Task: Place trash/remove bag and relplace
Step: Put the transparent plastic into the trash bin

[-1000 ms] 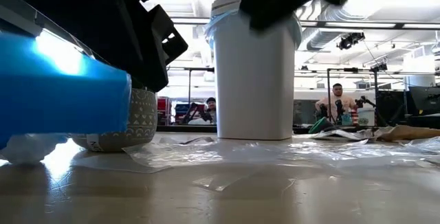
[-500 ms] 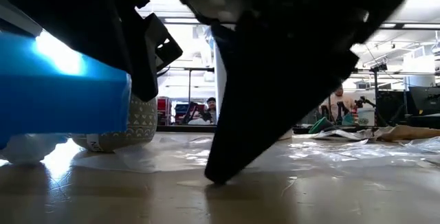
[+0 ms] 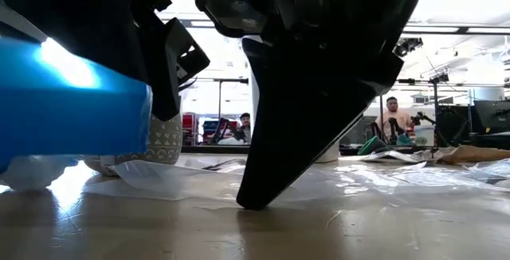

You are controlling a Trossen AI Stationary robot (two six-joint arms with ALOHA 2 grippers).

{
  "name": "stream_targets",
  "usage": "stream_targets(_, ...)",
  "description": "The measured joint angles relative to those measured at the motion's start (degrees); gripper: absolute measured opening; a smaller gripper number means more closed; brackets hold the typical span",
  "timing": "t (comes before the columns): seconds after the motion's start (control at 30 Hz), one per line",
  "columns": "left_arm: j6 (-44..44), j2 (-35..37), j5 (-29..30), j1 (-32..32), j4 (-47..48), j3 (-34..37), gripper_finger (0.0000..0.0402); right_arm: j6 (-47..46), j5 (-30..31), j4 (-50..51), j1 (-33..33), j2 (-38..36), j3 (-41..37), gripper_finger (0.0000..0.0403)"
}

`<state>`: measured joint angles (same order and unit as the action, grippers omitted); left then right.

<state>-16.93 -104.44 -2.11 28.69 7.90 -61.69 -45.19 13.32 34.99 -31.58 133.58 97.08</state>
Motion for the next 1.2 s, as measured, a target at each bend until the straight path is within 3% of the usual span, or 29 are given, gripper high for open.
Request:
stream_targets(0.6, 0.0, 0.4, 0.8, 0.0, 1.3, 0.0, 0.0102, -1.3, 8.7, 18.8, -4.2, -12.6, 7.0, 0.0)
stream_targets(0.9, -0.3, 0.4, 0.9, 0.0, 1.1, 0.0, 0.0102, 0.6, 21.0, 25.9, -5.2, -19.7, 12.6, 0.0)
stream_targets(1.2, -0.6, 0.4, 0.9, 0.0, 0.8, 0.0, 0.0102, 14.3, 36.6, 26.5, -1.3, -25.3, 18.3, 0.0)
